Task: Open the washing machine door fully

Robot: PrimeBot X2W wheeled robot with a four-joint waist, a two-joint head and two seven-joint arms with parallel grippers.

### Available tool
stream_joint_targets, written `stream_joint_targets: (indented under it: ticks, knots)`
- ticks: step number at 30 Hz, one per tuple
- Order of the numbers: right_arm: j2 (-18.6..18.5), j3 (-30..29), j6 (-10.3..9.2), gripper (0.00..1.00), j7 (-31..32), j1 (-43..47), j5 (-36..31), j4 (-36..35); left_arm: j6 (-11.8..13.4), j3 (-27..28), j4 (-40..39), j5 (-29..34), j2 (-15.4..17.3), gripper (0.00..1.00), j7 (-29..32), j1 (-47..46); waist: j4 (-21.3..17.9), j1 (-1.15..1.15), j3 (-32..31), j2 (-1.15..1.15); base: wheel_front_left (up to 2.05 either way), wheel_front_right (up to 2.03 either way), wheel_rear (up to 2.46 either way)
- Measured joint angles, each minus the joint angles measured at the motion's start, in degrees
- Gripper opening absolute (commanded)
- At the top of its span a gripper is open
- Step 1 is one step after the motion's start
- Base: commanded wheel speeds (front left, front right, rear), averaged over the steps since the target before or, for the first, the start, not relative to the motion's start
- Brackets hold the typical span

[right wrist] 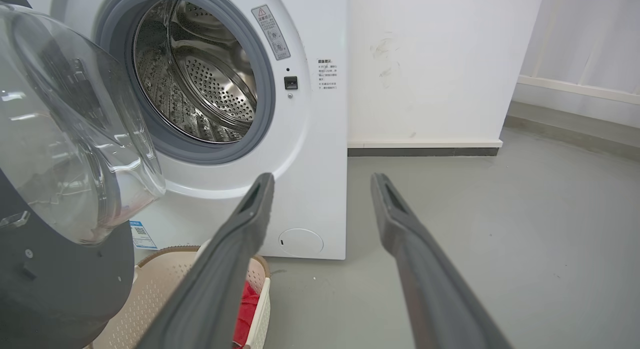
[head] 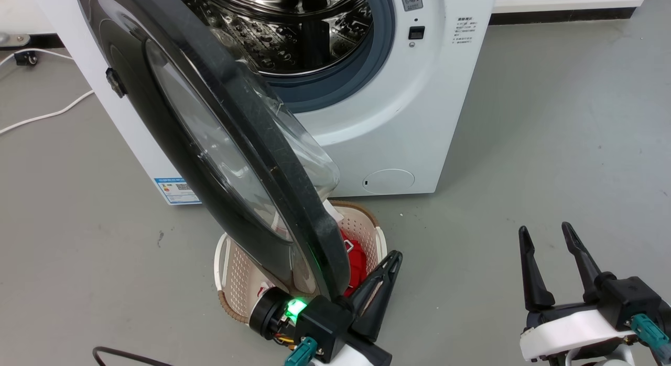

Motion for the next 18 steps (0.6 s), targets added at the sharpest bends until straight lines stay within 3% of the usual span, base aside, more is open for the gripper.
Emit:
stream_joint_targets:
  ticks: [8, 18]
  knots:
    - [0.0, 0.4, 0.00, 1.00, -0.1, -0.1, 0.5, 0.4, 2.8, 2.3, 0.9, 0.0, 0.0, 0.00, -1.8, -0.2, 0.3, 0.00, 0.0, 0.00, 0.00, 0.00, 0.00]
    - [0.0, 0.6, 0.00, 1.00, -0.6, -0.1, 0.6, 0.0, 4.0, 4.1, 0.7, -0.8, 0.7, 0.00, -2.6, -0.5, 0.7, 0.00, 0.0, 0.00, 0.00, 0.00, 0.00]
